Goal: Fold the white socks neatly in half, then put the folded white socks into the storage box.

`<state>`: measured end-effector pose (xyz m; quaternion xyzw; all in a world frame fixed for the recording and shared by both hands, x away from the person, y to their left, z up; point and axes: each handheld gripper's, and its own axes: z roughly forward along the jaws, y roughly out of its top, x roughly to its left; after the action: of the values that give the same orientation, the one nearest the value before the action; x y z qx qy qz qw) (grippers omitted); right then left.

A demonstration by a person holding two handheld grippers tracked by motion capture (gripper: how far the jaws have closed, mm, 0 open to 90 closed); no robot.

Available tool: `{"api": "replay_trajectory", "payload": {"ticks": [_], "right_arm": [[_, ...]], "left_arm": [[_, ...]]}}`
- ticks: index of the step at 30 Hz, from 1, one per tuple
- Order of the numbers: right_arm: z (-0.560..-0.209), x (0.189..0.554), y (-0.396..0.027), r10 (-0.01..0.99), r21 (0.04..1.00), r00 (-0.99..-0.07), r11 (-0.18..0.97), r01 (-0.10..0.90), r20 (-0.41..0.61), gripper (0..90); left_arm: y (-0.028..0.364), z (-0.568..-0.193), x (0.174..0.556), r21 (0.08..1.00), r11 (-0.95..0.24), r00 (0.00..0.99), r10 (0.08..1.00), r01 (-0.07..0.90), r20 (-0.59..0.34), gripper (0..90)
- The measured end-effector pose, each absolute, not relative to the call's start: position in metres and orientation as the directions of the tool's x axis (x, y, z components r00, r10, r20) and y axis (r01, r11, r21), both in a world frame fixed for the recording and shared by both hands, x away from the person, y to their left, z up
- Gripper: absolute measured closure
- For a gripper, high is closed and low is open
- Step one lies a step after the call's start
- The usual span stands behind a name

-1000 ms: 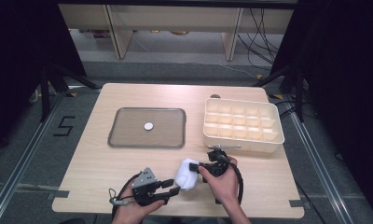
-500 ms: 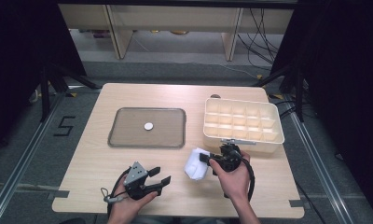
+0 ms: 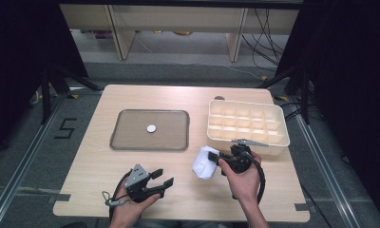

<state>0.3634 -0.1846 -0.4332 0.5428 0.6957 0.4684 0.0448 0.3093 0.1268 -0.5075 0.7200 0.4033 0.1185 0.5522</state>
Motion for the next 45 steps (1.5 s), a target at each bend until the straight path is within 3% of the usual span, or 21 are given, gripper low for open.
{"api": "replay_trajectory", "payload": {"ticks": [22, 33, 45], "right_arm": [[-0.42, 0.363, -0.192, 0.818, 0.727, -0.382, -0.062, 0.684, 0.43, 72.0], [-0.403, 0.38, -0.2, 0.833, 0.767, -0.4, -0.046, 0.64, 0.383, 71.9], [-0.388, 0.402, -0.203, 0.852, 0.775, -0.359, -0.082, 0.627, 0.381, 71.9]], "left_arm": [[0.128, -0.505, 0.308, 0.898, -0.089, 0.645, 0.727, 0.43, -0.237, 41.5], [0.127, -0.506, 0.309, 0.9, -0.086, 0.651, 0.72, 0.427, -0.24, 41.4], [0.126, -0.505, 0.304, 0.898, -0.099, 0.659, 0.715, 0.429, -0.236, 41.4]]}}
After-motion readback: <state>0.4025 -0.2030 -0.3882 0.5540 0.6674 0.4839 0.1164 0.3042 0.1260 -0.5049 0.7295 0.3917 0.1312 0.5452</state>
